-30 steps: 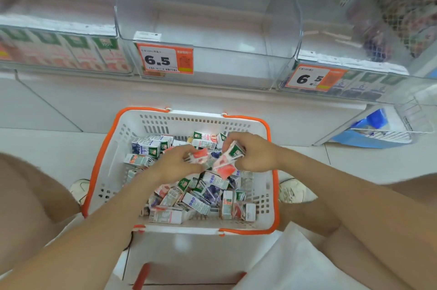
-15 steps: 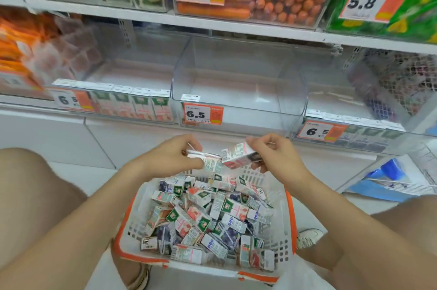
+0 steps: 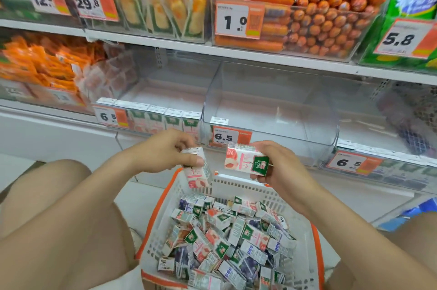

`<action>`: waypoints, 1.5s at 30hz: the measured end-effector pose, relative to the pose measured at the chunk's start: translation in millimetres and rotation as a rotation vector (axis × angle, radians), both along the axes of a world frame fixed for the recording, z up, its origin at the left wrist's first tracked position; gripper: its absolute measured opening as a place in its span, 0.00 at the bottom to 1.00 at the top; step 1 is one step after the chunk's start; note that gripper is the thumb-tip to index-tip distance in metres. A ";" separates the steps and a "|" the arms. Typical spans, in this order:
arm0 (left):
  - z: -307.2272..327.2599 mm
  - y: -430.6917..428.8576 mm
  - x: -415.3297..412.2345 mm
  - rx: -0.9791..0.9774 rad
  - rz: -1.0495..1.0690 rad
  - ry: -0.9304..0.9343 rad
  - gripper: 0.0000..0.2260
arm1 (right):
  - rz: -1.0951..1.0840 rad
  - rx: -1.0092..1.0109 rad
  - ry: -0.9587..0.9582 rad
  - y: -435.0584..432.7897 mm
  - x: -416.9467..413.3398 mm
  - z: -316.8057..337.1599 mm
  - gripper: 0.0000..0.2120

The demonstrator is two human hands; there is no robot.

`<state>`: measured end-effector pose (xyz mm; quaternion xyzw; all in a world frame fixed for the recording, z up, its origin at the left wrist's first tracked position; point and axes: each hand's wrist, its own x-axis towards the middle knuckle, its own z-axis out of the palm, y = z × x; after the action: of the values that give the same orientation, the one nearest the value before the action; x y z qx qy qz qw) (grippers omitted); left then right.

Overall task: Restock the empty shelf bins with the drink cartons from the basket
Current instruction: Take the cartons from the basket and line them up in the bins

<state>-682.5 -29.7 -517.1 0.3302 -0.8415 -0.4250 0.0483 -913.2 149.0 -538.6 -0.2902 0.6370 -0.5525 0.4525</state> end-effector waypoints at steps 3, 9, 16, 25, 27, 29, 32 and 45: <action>4.9 -19.1 11.6 -0.105 0.020 -0.028 0.13 | 0.066 -0.025 -0.044 -9.9 10.2 4.1 0.20; 27.1 -58.2 38.1 -0.209 0.137 0.038 0.07 | 0.137 -0.170 0.244 -49.5 35.3 23.7 0.11; 39.9 -109.1 64.1 -0.377 0.582 0.245 0.11 | 0.141 -0.405 0.752 -138.4 81.6 24.4 0.16; 20.4 -163.3 113.3 -0.462 0.925 -0.116 0.18 | 0.141 -0.350 1.119 -331.3 136.9 10.9 0.20; 14.2 -170.7 118.3 -0.398 0.912 -0.159 0.19 | 0.224 -0.265 1.157 -368.8 146.8 9.1 0.14; 8.2 -176.2 117.6 -0.351 0.880 -0.177 0.19 | 0.306 -0.194 1.164 -396.4 161.1 9.3 0.07; -1.6 -187.7 117.9 -0.431 0.800 -0.164 0.25 | 0.404 -0.142 1.107 -420.1 178.1 9.4 0.10; 27.4 -164.5 114.9 -0.268 0.927 0.266 0.21 | 0.655 -0.239 0.506 -367.8 167.2 43.8 0.17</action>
<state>-567.6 -194.2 -489.7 0.6032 -0.6401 -0.2854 0.3807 -745.9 -218.8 -494.8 -0.6538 0.5337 -0.3609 0.3968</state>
